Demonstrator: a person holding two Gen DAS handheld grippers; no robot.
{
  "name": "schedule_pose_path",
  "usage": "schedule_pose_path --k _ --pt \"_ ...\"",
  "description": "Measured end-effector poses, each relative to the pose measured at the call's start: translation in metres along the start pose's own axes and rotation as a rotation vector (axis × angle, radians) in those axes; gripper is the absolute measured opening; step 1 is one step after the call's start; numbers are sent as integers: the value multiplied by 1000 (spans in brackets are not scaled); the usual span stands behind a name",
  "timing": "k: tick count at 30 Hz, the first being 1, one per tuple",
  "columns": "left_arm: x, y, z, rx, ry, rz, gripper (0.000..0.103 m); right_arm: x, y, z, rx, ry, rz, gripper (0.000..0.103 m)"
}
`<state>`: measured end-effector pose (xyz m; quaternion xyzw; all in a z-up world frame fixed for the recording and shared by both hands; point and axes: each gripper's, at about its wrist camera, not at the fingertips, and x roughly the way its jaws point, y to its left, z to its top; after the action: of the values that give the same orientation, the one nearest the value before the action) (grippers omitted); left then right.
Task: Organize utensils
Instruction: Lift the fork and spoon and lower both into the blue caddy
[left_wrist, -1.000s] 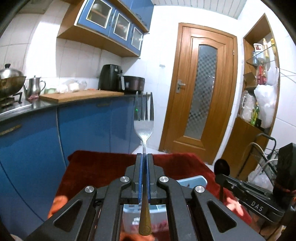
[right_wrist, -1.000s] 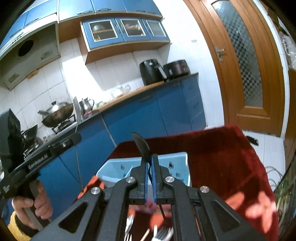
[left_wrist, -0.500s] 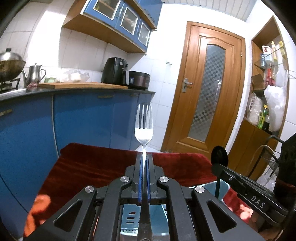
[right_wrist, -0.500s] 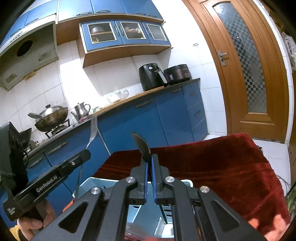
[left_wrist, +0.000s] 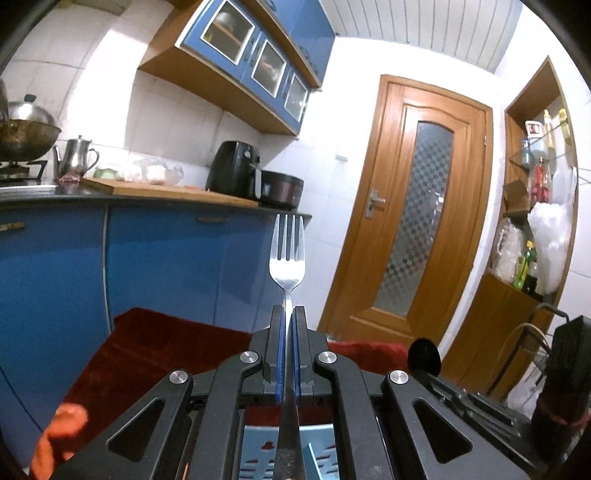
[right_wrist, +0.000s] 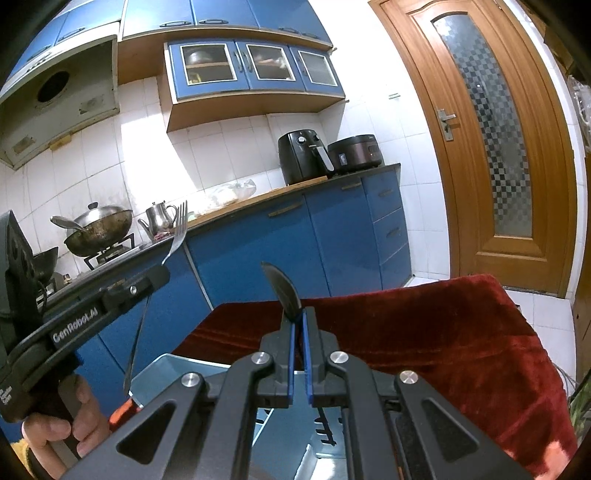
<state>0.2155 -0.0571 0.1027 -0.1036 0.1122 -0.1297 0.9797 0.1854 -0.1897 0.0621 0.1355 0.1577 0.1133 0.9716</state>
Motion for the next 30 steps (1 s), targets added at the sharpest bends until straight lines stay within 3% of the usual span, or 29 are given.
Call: schedule_pose_path --k 9,15,30 --pt "2 0 -14 0 -52 45 4 -1 2 1 -39 -24 -6 5" --pt "-5 -1 -36 39 -4 30 3 0 -8 -5 -13 5 14 5" --pt "-27 -2 -55 98 57 -14 3 -13 -9 -20 -14 58 34 5"
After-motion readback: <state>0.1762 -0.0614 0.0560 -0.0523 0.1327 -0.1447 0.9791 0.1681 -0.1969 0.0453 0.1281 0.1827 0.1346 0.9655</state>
